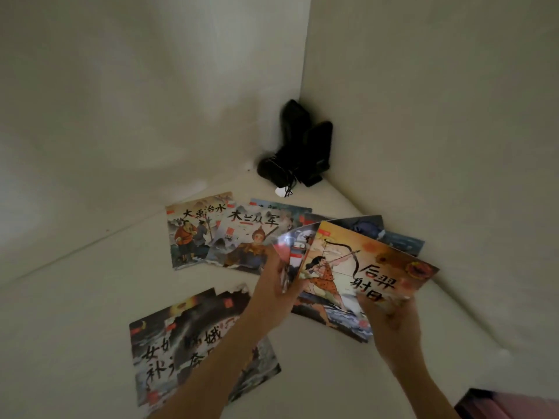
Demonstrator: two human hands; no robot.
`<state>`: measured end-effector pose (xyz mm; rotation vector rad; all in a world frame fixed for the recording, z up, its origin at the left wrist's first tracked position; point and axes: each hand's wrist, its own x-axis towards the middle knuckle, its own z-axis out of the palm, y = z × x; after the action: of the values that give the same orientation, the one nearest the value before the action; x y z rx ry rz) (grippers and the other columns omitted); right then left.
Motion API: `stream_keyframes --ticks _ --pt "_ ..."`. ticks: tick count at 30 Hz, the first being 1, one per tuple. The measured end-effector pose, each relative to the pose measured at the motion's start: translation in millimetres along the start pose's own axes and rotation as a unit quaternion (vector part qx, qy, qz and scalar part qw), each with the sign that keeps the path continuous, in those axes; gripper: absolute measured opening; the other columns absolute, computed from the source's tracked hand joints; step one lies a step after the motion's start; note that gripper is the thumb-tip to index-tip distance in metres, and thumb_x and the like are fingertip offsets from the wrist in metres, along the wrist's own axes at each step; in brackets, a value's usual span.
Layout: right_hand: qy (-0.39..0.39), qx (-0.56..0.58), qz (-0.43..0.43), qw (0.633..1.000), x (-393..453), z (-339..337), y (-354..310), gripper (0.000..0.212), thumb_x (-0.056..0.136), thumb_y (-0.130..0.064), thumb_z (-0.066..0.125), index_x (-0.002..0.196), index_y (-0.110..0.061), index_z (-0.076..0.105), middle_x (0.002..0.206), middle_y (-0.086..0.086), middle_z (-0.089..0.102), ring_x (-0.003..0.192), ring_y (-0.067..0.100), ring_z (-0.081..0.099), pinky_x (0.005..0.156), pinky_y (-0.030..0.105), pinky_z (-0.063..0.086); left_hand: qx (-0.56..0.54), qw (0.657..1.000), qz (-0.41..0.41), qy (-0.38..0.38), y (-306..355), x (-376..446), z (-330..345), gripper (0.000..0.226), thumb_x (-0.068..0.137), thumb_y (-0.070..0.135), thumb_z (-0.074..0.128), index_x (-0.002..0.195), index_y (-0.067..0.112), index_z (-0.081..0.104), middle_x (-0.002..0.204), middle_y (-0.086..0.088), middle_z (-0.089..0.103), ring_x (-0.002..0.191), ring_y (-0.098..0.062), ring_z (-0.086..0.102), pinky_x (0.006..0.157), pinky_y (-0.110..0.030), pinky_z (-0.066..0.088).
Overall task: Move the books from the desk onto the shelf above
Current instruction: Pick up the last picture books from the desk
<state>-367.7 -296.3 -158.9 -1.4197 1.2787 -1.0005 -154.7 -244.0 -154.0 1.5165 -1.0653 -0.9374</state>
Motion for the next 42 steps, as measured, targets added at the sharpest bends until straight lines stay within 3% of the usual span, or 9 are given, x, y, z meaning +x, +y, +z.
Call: stream_keyframes --ticks 6,11,18,22,26,32,36,39,42 --pt "0.039 -0.058 -0.02 0.997 1 -16 7 0.034 0.076 -0.006 0.077 0.099 -0.021 0.057 0.097 -0.007 0.069 0.088 0.006 0.067 0.07 0.012 0.051 0.018 0.999 0.014 -0.035 16 3 10 0.047 0.09 0.018 0.064 0.118 0.048 0.04 0.121 0.004 0.061 0.118 -0.018 0.058 0.101 -0.049 0.047" --pt "0.027 -0.09 -0.001 0.996 -7 -17 12 0.049 0.066 -0.008 0.086 0.106 -0.015 0.057 0.097 -0.009 0.065 0.087 -0.012 0.06 0.069 -0.002 0.04 0.006 0.996 0.014 -0.084 13 0 16 0.079 0.083 0.004 0.071 0.137 0.041 0.027 0.128 0.002 0.057 0.113 -0.004 0.059 0.095 -0.02 0.048" --pt "0.064 -0.049 0.008 0.997 -15 8 19 0.066 0.067 -0.002 0.084 0.111 -0.028 0.043 0.098 -0.017 0.06 0.085 -0.016 0.06 0.069 0.015 0.05 -0.006 0.998 0.005 -0.056 11 -1 32 0.076 0.085 -0.004 0.066 0.126 0.048 0.028 0.108 0.038 0.056 0.101 0.021 0.051 0.084 -0.002 0.039" --pt "0.098 -0.062 -0.02 0.993 -12 11 19 0.067 0.073 0.003 0.077 0.104 -0.045 0.041 0.103 -0.014 0.06 0.093 0.0 0.061 0.08 0.021 0.052 -0.031 0.999 0.01 -0.02 10 -3 38 0.083 0.085 0.002 0.067 0.13 0.061 0.029 0.117 0.006 0.059 0.108 -0.008 0.056 0.09 -0.017 0.047" --pt "0.092 -0.069 -0.033 0.993 -12 5 27 0.068 0.066 0.007 0.081 0.103 -0.035 0.042 0.099 -0.012 0.058 0.09 -0.007 0.059 0.073 0.008 0.048 -0.048 0.998 -0.002 -0.027 0 -8 39 0.078 0.081 -0.004 0.07 0.13 0.048 0.037 0.118 0.011 0.063 0.112 -0.012 0.061 0.09 -0.022 0.049" --pt "0.113 -0.06 0.009 0.992 -19 21 38 0.081 0.073 0.002 0.077 0.139 -0.018 0.035 0.114 -0.003 0.06 0.1 0.014 0.06 0.082 0.024 0.054 -0.062 0.998 -0.012 0.019 -8 -11 65 0.096 0.079 -0.001 0.066 0.134 0.061 0.02 0.138 0.0 0.047 0.129 -0.018 0.049 0.099 -0.033 0.049" --pt "0.072 -0.064 0.044 0.994 -10 8 25 0.086 0.074 -0.003 0.078 0.141 -0.035 0.034 0.121 -0.007 0.061 0.101 0.009 0.063 0.077 0.022 0.054 0.019 0.999 -0.031 -0.005 -13 -5 74 0.087 0.087 0.011 0.06 0.15 0.032 0.004 0.154 0.001 0.024 0.143 -0.016 0.026 0.118 -0.04 0.025" --pt "0.003 -0.126 0.123 0.984 -9 -16 20 0.062 0.067 -0.019 0.084 0.117 -0.037 0.052 0.104 -0.018 0.065 0.094 0.002 0.064 0.07 0.014 0.048 0.122 0.975 -0.179 -0.043 -8 -6 75 0.067 0.087 0.006 0.055 0.145 0.016 0.023 0.134 -0.011 0.04 0.104 -0.013 0.05 0.089 -0.032 0.05" --pt "-0.019 -0.218 0.207 0.954 -15 -28 25 0.066 0.056 -0.038 0.087 0.113 -0.025 0.057 0.109 0.001 0.06 0.101 0.023 0.06 0.085 0.035 0.053 0.262 0.934 -0.226 -0.09 -2 -16 84 0.049 0.086 0.015 0.058 0.131 0.011 0.037 0.125 -0.011 0.043 0.093 -0.014 0.037 0.079 -0.024 0.039"
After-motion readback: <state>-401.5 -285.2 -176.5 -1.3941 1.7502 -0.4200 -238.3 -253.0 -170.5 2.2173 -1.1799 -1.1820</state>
